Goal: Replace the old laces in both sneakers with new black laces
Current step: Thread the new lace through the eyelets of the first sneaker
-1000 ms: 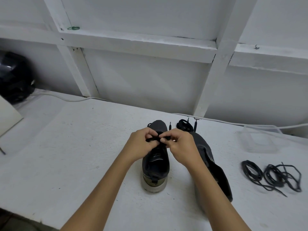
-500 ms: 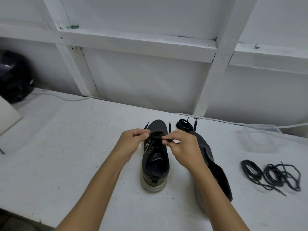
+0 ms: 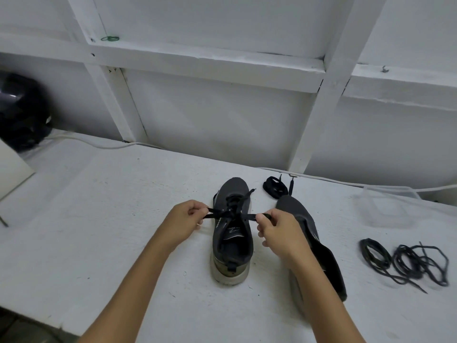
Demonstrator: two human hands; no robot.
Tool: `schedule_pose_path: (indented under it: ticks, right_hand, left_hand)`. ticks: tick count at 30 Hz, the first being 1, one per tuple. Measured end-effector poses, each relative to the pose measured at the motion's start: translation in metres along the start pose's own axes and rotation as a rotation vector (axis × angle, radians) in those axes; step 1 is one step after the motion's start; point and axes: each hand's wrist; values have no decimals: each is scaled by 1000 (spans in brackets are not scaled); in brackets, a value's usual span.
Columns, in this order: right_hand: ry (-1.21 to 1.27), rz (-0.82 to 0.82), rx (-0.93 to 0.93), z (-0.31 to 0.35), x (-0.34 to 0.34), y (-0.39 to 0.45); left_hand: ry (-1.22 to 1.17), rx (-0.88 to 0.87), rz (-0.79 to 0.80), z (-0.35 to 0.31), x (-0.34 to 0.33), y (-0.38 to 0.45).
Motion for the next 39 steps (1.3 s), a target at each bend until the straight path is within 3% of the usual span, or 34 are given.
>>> schedule_pose_path:
  ticks: [3, 5, 10, 12, 15, 17, 19, 21, 23, 27, 31, 35, 39]
  right_hand:
    - [-139, 69, -55, 1, 6, 0]
    - [-88, 134, -82, 3, 11, 0]
    - [288, 95, 1, 9, 13, -1]
    - [294, 89, -12, 11, 13, -2]
    - [85, 107, -86, 11, 16, -2]
    - [39, 83, -135, 11, 16, -1]
    - [147, 46, -134, 11, 13, 1]
    - [434, 53, -138, 16, 9, 2]
    - [641, 71, -163, 19, 6, 3]
    - [710, 78, -211, 15, 3, 7]
    - [456, -14, -187, 11, 3, 7]
    - [324, -97, -109, 10, 2, 6]
    - [228, -203, -70, 6, 1, 10]
  left_hand:
    - [352, -230, -165, 4, 8, -1]
    - [390, -278, -168, 3, 8, -2]
    - [-8, -3, -49, -1, -2, 0]
    - [-94, -18, -35, -1, 0, 1]
    - [253, -226, -157, 0, 7, 1]
    - [365, -328, -207, 0, 6, 1]
    - [195, -255, -199, 0, 3, 1]
    - [-139, -99, -114, -1, 0, 1]
    - [-285, -47, -78, 0, 2, 3]
    - [-10, -123, -163, 4, 8, 0]
    - [182, -296, -256, 5, 9, -2]
    - [181, -295, -199, 7, 8, 0]
    - [458, -518, -281, 16, 17, 6]
Point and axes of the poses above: each hand's wrist, its own y-axis towards the middle knuckle, its own x-axis out of the back of the hand, z = x × y, and after that the axes turned 4 degrees about z, right-handed
